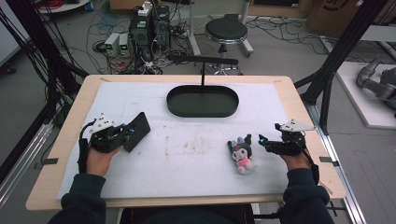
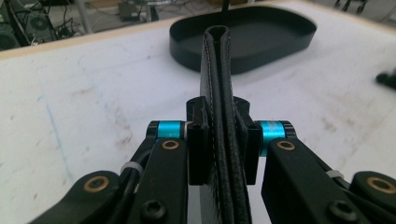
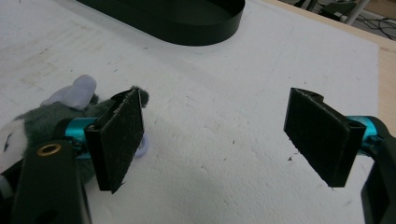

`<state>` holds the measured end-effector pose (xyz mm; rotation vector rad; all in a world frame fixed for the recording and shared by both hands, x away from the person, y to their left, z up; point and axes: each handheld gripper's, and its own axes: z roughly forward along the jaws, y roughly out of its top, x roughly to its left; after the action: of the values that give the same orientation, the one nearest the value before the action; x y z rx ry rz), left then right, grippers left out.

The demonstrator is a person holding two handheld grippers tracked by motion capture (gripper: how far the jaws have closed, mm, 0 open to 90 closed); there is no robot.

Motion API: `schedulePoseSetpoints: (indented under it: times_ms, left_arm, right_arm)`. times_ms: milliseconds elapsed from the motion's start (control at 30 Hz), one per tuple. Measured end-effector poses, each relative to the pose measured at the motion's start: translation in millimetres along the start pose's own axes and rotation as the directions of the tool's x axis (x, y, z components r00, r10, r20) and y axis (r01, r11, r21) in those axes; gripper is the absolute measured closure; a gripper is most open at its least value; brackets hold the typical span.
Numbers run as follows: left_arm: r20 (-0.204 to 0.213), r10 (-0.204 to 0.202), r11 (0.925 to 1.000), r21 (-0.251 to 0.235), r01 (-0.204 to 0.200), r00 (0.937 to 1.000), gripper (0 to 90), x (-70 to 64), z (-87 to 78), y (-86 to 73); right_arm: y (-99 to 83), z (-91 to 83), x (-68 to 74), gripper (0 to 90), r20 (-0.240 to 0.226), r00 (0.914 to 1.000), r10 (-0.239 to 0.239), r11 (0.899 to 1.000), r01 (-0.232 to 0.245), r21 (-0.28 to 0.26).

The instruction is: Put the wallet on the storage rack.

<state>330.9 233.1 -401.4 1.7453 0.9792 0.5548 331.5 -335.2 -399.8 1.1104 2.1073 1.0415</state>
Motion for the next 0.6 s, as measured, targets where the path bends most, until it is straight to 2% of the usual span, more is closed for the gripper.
schedulePoseSetpoints:
  times_ms: [167, 233, 267, 333, 467, 500, 533, 567, 600]
  left_arm:
    - [0.024, -0.009, 0.9989, -0.045, 0.01, 0.9997, 78.1, -2.0, 7.2, 14.5]
    - [0.04, -0.022, 0.9971, -0.072, 0.025, 0.999, 78.0, -2.3, 12.3, 23.4]
    - [0.053, -0.024, 0.9958, -0.087, 0.028, 0.9983, 78.1, -3.9, 19.3, 33.9]
    - [0.058, -0.015, 0.9956, -0.091, 0.02, 0.9982, 78.1, -5.6, 23.4, 39.6]
    - [0.085, 0.036, 0.9944, -0.102, -0.027, 0.9958, 78.0, -13.0, 42.5, 63.8]
    - [0.104, 0.047, 0.9942, -0.102, -0.036, 0.9935, 78.0, -14.9, 54.6, 74.9]
    - [0.104, 0.047, 0.9942, -0.102, -0.036, 0.9935, 78.0, -14.9, 54.6, 74.9]
    - [0.104, 0.055, 0.9935, -0.105, -0.044, 0.993, 78.0, -16.1, 61.2, 79.3]
    - [0.112, 0.072, 0.9942, -0.088, -0.062, 0.9911, 78.0, -18.3, 75.5, 87.3]
  right_arm:
    - [0.1, 0.3, -1.6, 20.4, -0.001, 1.0, 0.007, 1.0, -0.007, -0.003]
    - [0.1, 0.6, -2.8, 20.4, 0.0, 1.0, 0.009, 1.0, -0.009, -0.005]
    - [0.2, 0.7, -3.2, 20.4, -0.001, 0.9999, 0.01, 1.0, -0.01, -0.007]
    - [0.4, 1.5, -3.5, 20.4, -0.004, 0.9999, 0.009, 1.0, -0.009, -0.008]
    - [0.6, 1.8, -4.3, 20.4, -0.01, 0.9999, 0.013, 1.0, -0.013, -0.012]
    - [0.7, 1.6, -4.6, 20.4, -0.01, 0.9999, 0.014, 1.0, -0.014, -0.013]
    - [0.9, 1.4, -4.8, 20.4, -0.01, 0.9998, 0.018, 1.0, -0.018, -0.016]
    - [1.2, 1.3, -5.0, 20.4, -0.01, 0.9998, 0.019, 1.0, -0.019, -0.019]
    - [1.5, 0.8, -5.1, 20.4, -0.011, 0.9997, 0.02, 1.0, -0.02, -0.021]
